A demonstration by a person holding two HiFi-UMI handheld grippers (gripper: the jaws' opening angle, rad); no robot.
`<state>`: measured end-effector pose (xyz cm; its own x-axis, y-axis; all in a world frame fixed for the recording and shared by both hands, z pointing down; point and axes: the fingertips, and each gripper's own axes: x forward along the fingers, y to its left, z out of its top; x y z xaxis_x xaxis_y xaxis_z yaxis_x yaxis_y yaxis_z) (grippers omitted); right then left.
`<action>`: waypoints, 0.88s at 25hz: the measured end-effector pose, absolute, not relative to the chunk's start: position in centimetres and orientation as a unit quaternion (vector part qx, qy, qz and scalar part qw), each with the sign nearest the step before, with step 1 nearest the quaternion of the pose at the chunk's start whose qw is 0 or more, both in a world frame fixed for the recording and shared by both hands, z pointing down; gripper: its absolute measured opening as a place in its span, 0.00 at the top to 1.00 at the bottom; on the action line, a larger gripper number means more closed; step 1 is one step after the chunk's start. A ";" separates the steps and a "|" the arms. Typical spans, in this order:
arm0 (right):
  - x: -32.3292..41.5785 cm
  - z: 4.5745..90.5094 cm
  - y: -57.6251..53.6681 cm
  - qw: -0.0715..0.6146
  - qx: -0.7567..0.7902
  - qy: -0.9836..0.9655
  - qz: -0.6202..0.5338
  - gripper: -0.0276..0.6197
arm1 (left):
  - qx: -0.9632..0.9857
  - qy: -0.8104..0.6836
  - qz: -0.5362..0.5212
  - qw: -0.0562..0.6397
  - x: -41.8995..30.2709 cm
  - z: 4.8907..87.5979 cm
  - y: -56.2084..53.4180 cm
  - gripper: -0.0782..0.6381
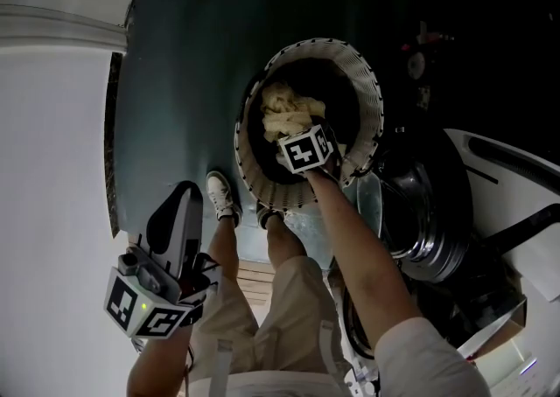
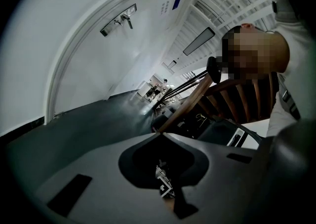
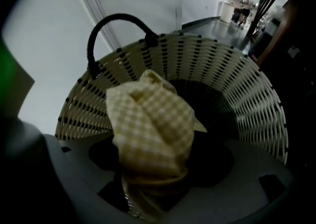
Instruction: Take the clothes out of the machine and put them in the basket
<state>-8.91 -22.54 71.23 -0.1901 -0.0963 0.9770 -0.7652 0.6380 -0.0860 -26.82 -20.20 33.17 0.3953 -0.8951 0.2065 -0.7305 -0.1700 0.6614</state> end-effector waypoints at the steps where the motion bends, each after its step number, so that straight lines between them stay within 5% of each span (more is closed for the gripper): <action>1: -8.8 71.4 -22.4 0.568 0.293 -0.710 0.297 0.37 | 0.756 -0.538 -0.116 0.356 -26.8 33.3 -20.3 0.87; 13: -8.7 63.7 -23.2 0.573 0.279 -0.736 0.227 0.37 | 0.764 -0.524 -0.141 0.350 -26.0 29.1 -20.9 0.87; 15: -9.1 60.8 -23.9 0.557 0.289 -0.746 0.222 0.55 | 0.765 -0.525 -0.147 0.343 -26.5 27.7 -21.3 0.87; 22: -10.3 49.3 -26.7 0.510 0.317 -0.783 0.165 0.93 | 0.764 -0.523 -0.184 0.330 -27.3 22.3 -21.6 0.87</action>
